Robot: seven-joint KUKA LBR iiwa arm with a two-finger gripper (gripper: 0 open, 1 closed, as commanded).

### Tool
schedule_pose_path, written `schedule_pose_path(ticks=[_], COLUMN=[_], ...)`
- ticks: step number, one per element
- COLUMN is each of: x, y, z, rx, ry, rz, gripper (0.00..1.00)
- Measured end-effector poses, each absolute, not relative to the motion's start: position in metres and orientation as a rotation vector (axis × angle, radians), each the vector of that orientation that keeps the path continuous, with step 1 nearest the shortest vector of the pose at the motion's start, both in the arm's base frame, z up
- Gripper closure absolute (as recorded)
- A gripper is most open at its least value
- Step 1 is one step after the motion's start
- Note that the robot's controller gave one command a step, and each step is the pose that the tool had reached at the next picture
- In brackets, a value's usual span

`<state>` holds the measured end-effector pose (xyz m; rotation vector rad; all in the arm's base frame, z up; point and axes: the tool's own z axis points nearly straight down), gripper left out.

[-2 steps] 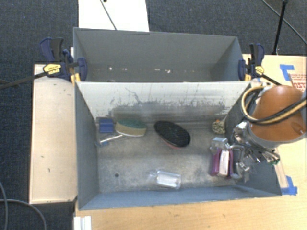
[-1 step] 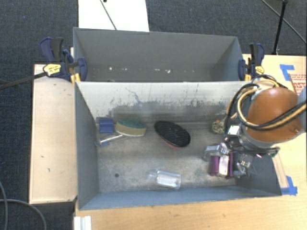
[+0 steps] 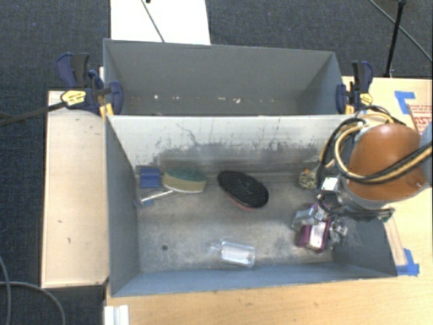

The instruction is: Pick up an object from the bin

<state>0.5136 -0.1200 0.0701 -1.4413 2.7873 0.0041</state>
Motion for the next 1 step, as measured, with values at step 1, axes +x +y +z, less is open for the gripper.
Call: schedule_pose_path(ticks=[1], x=[0.5279], y=[-0.1280], z=[0.2018], rx=[-1.540], ry=[2.730], rz=[-0.009], gripper=[1.00])
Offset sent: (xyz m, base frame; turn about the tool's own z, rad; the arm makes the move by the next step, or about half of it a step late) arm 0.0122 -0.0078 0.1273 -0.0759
